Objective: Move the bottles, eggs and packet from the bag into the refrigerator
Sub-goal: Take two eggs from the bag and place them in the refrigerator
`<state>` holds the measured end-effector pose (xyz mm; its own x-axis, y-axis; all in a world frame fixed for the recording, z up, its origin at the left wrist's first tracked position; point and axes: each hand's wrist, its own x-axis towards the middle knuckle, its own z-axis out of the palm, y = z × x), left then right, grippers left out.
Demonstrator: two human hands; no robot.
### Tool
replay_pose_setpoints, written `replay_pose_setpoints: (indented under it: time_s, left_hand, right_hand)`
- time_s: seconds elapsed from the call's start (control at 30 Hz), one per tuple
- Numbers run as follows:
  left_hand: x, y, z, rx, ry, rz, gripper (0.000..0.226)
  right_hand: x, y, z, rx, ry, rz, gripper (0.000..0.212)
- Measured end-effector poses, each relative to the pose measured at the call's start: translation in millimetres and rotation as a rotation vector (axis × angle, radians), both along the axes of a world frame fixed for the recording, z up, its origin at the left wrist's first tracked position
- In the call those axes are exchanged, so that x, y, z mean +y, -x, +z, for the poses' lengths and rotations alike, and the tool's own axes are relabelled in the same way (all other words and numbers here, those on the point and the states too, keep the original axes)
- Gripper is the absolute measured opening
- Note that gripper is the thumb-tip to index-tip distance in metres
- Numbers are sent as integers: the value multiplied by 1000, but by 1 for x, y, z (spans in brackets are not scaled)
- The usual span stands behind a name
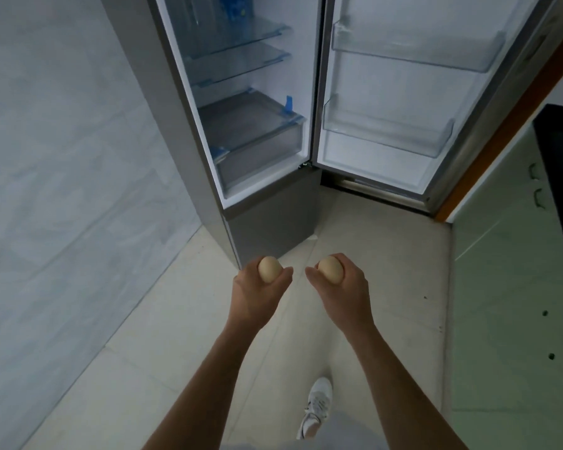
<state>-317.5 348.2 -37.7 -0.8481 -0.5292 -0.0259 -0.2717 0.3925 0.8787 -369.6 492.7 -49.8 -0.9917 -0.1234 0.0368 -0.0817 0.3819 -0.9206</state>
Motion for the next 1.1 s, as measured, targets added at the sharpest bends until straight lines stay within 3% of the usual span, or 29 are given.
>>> replay_pose_setpoints:
  time_s: [0.23,0.63,1.1]
  left_hand:
    - [3,112,13,25,11,45,21]
    - [-34,211,-5,6,-10,127,22]
    - [-151,385,4,9,-9,118,18]
  right_hand:
    - [4,112,17,25,43,35,21]
    - [-35,225,-1,-13,26,141,22]
    - [-156,405,4,-36,53,147,19]
